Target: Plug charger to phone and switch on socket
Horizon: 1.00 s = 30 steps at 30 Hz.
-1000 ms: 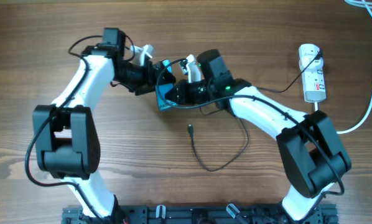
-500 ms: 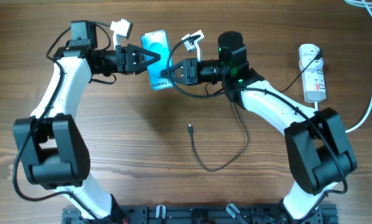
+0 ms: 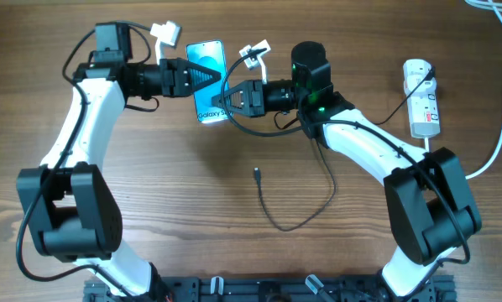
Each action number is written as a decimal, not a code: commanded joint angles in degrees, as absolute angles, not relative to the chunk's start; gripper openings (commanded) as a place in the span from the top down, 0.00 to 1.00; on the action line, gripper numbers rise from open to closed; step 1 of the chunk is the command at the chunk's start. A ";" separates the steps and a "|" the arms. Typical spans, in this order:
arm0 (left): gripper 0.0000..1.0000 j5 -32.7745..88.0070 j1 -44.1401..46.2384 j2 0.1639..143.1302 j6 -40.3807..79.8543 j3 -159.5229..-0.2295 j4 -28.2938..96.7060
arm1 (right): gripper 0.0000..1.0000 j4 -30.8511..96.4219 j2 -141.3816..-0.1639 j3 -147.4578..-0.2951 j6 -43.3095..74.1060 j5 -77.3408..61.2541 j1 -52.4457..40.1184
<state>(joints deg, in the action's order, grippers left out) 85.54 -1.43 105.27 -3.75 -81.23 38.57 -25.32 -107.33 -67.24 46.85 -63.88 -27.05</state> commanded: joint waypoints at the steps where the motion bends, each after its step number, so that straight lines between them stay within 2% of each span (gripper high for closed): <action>1: 0.60 90.15 1.63 102.10 -3.16 -81.76 38.72 | 0.96 -24.84 -107.59 -67.59 46.96 -63.51 -27.88; 3: 0.67 90.02 1.61 102.10 -3.16 -81.76 38.74 | 0.96 -24.86 -107.59 -67.59 48.25 -63.51 -27.83; 4: 0.66 89.91 1.48 102.10 -3.18 -81.76 38.57 | 0.96 -24.84 -107.59 -67.59 48.27 -63.46 -27.77; 7: 0.51 89.97 0.34 102.10 -3.16 -81.76 38.50 | 0.96 -24.86 -107.59 -67.59 49.67 -61.08 -27.62; 18: 0.37 90.00 -1.52 102.10 -3.14 -81.76 38.54 | 0.96 -29.58 -107.59 -67.59 52.31 -57.78 -27.62; 23: 0.37 90.00 -1.52 102.10 -3.16 -81.76 38.52 | 0.96 -29.06 -107.59 -67.59 52.82 -57.43 -27.62; 26: 0.45 90.00 -1.65 102.10 -3.16 -81.76 38.52 | 0.96 -28.88 -107.59 -67.59 54.17 -57.41 -27.62; 30: 0.37 90.04 -3.42 102.10 -2.68 -81.76 38.52 | 0.96 -29.12 -107.59 -67.59 54.17 -57.41 -27.55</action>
